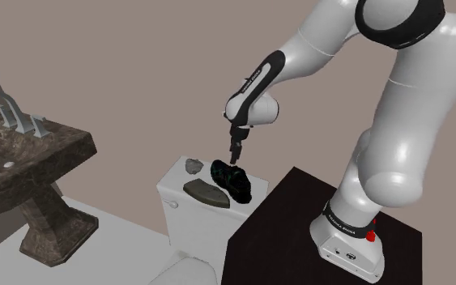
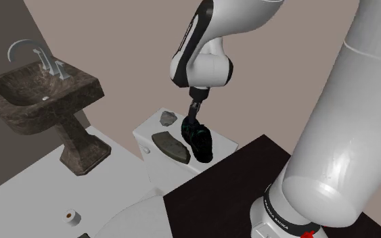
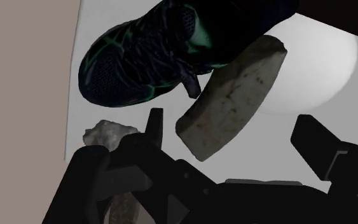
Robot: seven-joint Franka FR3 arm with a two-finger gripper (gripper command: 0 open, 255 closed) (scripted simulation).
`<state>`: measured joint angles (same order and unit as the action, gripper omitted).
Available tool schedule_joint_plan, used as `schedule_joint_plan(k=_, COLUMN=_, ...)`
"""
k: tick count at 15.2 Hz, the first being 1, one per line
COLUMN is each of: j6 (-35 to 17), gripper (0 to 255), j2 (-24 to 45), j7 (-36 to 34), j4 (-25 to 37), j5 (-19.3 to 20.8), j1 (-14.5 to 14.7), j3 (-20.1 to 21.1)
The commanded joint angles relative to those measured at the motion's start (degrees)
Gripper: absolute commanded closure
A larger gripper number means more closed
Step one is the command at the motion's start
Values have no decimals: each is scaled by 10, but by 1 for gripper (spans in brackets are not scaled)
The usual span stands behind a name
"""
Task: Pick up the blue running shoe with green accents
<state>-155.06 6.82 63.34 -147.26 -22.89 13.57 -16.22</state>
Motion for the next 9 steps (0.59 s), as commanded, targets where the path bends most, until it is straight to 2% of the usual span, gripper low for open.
schedule_joint_plan(k=1, j6=-22, gripper=0, j2=56, j7=92, j4=30, j5=-68, j1=-13, j3=23)
schedule_joint_plan(k=3, j6=-39, gripper=0, j2=106, j7=163, j4=63, j5=-117, j1=-36, j3=58)
schedule_joint_plan(k=9, j6=-69, gripper=0, j2=154, j7=208, j4=80, j5=-162, j1=-63, j3=93)
